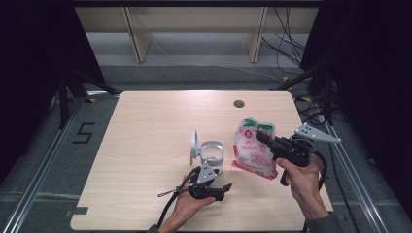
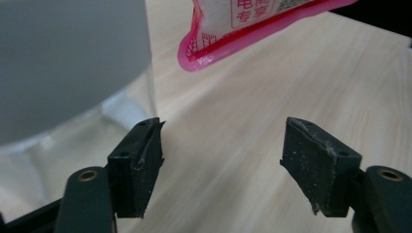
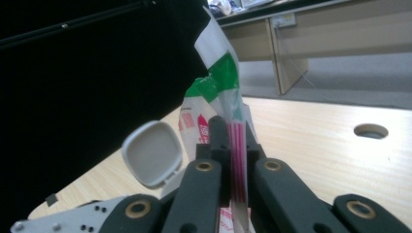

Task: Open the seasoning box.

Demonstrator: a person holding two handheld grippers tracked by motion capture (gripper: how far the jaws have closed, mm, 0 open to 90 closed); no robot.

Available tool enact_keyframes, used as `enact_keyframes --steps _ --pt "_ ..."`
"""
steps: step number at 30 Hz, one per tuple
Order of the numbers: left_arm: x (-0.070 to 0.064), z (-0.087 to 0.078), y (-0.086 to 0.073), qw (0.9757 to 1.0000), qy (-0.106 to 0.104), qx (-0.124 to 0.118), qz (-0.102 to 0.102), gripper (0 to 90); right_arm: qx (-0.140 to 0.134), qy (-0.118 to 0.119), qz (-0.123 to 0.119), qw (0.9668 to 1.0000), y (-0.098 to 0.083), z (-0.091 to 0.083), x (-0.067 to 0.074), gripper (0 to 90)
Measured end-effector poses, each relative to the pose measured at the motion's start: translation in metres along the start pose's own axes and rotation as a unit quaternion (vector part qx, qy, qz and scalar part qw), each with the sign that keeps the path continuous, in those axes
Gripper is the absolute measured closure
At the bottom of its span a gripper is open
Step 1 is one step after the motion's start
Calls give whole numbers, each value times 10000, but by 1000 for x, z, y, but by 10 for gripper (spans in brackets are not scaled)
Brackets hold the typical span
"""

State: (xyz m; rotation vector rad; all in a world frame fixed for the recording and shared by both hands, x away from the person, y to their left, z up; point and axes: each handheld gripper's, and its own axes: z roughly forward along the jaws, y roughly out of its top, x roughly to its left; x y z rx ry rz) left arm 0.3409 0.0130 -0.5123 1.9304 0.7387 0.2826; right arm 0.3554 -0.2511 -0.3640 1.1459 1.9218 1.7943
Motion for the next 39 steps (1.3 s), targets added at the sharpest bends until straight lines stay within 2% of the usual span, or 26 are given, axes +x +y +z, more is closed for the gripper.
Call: enact_keyframes --steps 1,2,3,4,5,6,10,11,12,13,15,16,17,18,19,20,21,23,28,29,31,34,35,37,38,39 --pt "-1 1 2 9999 69 18 152 314 14 34 59 10000 3 -2 3 900" --pt "-5 4 3 9999 120 -100 58 314 1 24 -65 10000 6 -4 4 900" --pt "-6 7 3 9998 101 -133 69 314 6 101 84 9999 8 -5 8 900" --pt "-7 9 4 9998 105 -132 72 311 -37 145 2 9999 10 -6 9 900" --pt "-7 10 5 9996 183 -46 216 307 -27 200 31 9998 10 -7 11 900" --pt "-8 12 5 9995 171 -76 244 307 -14 247 104 9996 10 -9 15 900" --pt "-12 17 5 9992 240 -165 265 334 -3 424 7 9991 8 -10 25 900" --pt "-15 17 4 9989 230 -290 285 401 64 516 193 9985 5 -9 30 900" --pt "-17 15 4 9983 291 -369 343 474 70 552 182 9983 3 -8 30 900" --pt "-20 14 4 9979 316 -482 299 474 70 552 182 9983 3 -8 30 900" --pt "-20 10 5 9977 290 -377 487 518 141 597 184 9979 0 -5 32 900" --pt "-21 9 5 9971 365 -396 531 570 150 567 54 9983 0 -4 33 900" --pt "-21 9 5 9969 368 -401 563 606 150 552 27 9984 0 -4 33 900" --pt "-21 9 6 9960 488 -399 635 629 165 570 88 9982 0 -3 33 900" --pt "-22 10 5 9963 485 -392 589 650 196 554 170 9981 1 -3 34 900" --pt "-22 11 5 9965 443 -426 561 674 188 566 49 9982 2 -1 33 900" --pt "-22 12 6 9974 383 -390 472 683 258 541 135 9981 3 0 35 900" --pt "-22 15 6 9982 248 -388 377 688 310 446 -157 9984 7 5 35 900" --pt "-25 22 10 9987 232 -399 195 704 530 352 -135 9979 17 21 32 900" --pt "-26 23 10 9987 177 -467 128 709 600 260 -297 9974 20 27 31 900" --pt "-30 26 11 9981 123 -594 -51 710 678 259 -241 9971 22 30 32 900" --pt "-35 31 12 9965 13 -763 -329 713 781 198 -338 9962 28 38 33 900" --pt "-35 33 13 9963 13 -777 -373 713 738 236 -424 9961 29 41 33 900" --pt "-37 34 16 9961 129 -797 -352 715 807 154 -334 9961 31 43 34 900" --pt "-39 35 17 9955 147 -845 -397 715 777 159 -431 9959 32 45 33 900" --pt "-40 36 18 9953 215 -889 -311 714 780 114 -288 9965 33 45 34 900"
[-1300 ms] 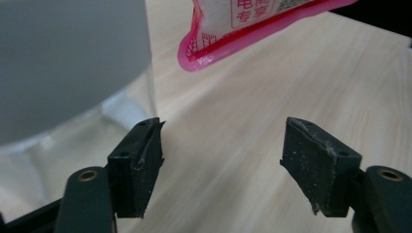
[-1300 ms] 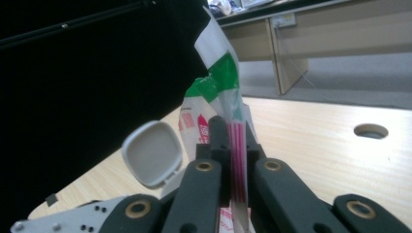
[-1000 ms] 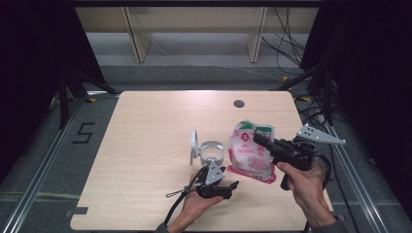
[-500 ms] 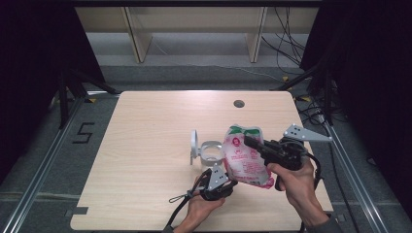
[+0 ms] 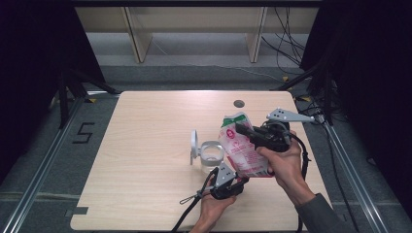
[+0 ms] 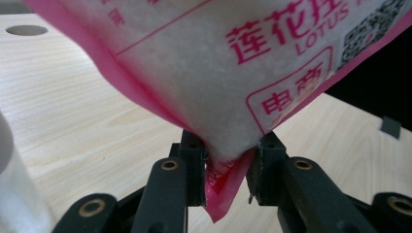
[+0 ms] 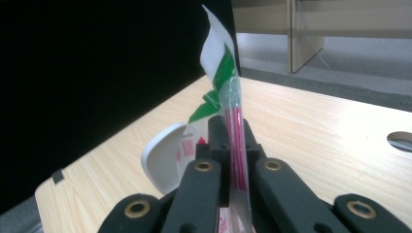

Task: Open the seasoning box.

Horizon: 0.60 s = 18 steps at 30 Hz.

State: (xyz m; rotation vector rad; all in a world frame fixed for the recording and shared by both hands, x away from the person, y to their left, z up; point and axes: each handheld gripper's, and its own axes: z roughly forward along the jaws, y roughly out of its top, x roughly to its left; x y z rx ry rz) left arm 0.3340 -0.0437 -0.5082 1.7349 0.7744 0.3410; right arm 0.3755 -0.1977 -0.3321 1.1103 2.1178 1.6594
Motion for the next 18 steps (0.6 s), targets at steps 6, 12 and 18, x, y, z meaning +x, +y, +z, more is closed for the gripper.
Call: enact_keyframes --steps 6,12,18 --pt "-4 6 3 9999 70 -122 -78 716 -124 4 34 9999 1 6 2 900" --pt "-9 12 0 9983 52 -351 -461 715 -7 -82 33 10000 1 12 4 900" --pt "-10 18 3 9970 -26 -476 -614 715 -42 -115 81 9999 3 18 0 900"
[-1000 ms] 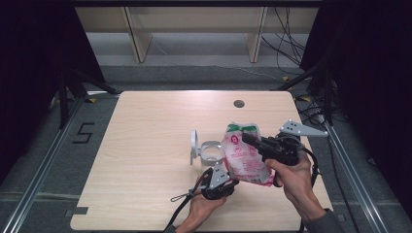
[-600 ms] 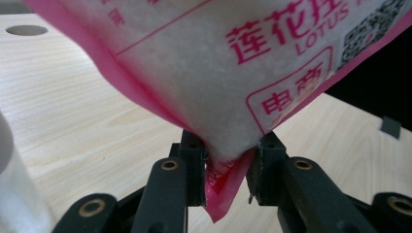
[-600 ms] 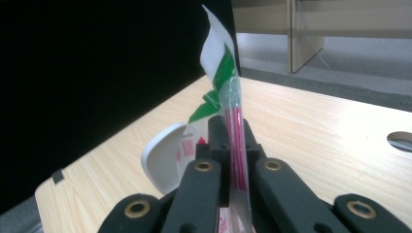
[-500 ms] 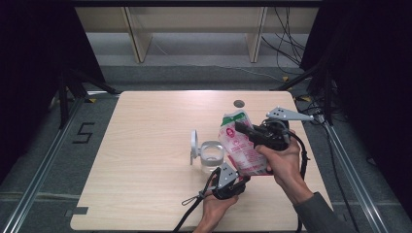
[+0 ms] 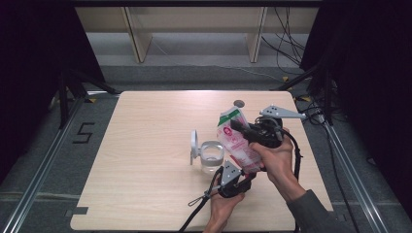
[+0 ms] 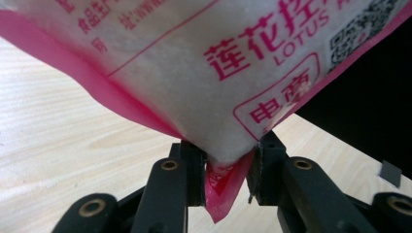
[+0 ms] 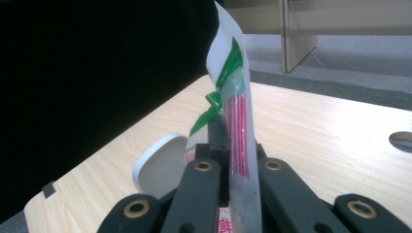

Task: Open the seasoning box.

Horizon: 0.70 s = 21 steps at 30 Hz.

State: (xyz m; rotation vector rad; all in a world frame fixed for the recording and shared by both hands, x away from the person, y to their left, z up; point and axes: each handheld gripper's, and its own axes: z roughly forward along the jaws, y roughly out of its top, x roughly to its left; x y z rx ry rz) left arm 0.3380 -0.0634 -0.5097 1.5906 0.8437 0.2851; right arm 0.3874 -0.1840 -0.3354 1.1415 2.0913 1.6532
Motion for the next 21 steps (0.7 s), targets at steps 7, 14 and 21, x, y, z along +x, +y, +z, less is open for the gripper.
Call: enact_keyframes --steps 7,14,21 --pt "1 5 0 9993 231 -210 189 714 -46 6 -32 10000 0 5 1 900" --pt "-1 10 0 9988 289 -285 271 712 -11 -19 -148 9999 1 8 2 900" --pt "-1 10 -2 9988 288 -283 267 713 131 -42 -360 9993 2 19 1 900"
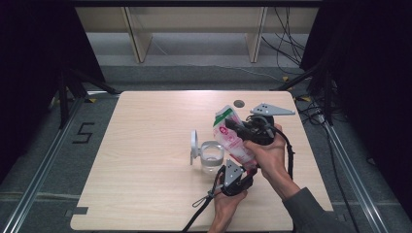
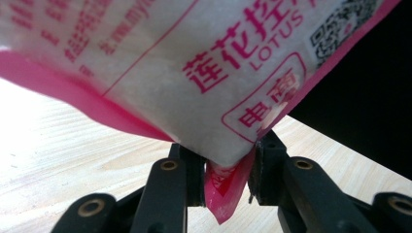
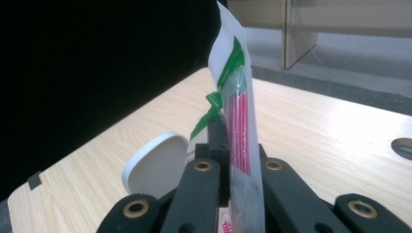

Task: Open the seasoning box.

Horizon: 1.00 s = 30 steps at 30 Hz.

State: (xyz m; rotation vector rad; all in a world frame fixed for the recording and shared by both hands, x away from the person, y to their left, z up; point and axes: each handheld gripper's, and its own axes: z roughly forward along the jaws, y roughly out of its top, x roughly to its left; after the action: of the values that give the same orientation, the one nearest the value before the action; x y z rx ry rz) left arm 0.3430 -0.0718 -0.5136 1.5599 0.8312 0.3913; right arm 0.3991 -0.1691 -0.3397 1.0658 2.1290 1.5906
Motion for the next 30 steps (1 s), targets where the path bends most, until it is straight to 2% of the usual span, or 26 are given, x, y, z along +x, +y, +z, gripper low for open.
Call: enact_keyframes --steps 1,3,4,6,7,8,10,11,13,16,17,19,20,21,22,25,26,29,30 --pt "0 0 0 10000 -22 -24 -41 714 132 9 179 9998 0 1 3 900" --pt "1 0 0 10000 -10 -24 -50 714 103 19 25 9999 0 5 3 900" --pt "1 0 0 10000 -9 -31 -60 714 185 37 103 9998 1 5 5 900" --pt "-1 0 1 10000 -29 -61 -56 714 223 14 17 9997 2 8 6 900" --pt "-2 0 1 9999 -52 -71 -59 715 213 10 -164 9996 3 9 5 900" --pt "-2 0 1 10000 -60 -61 -35 716 293 5 -81 9995 3 9 6 900" --pt "-3 0 1 9999 -112 -52 -67 716 357 15 -79 9993 4 10 5 900" --pt "-4 0 1 9999 -125 -70 -70 716 328 -22 -158 9993 4 11 5 900" --pt "-6 0 2 9998 -146 -116 -1 718 419 10 -32 9991 4 11 6 900" --pt "-9 -1 2 9998 -157 -124 83 719 436 9 -208 9988 5 13 6 899" --pt "-9 -1 2 9998 -155 -106 109 720 467 2 -182 9987 4 13 7 899" --pt "-8 -1 2 9998 -159 -129 86 720 526 46 -262 9983 5 15 6 899" --pt "-7 -1 2 9998 -143 -109 78 721 606 21 -144 9981 6 15 8 900" --pt "-7 -1 2 9998 -146 -124 57 721 596 40 -239 9979 6 17 6 900" --pt "-7 0 2 9998 -151 -144 44 721 651 5 -173 9977 6 17 7 899" --pt "-7 0 2 9998 -148 -144 40 722 665 60 -273 9974 6 21 8 899" --pt "-7 -1 2 9998 -145 -140 52 722 739 4 -183 9971 6 20 11 899" --pt "-7 -1 2 9998 -139 -121 91 723 737 9 -188 9971 7 20 11 899" --pt "-7 -1 2 9998 -150 -116 97 723 696 29 -262 9972 6 20 10 899"
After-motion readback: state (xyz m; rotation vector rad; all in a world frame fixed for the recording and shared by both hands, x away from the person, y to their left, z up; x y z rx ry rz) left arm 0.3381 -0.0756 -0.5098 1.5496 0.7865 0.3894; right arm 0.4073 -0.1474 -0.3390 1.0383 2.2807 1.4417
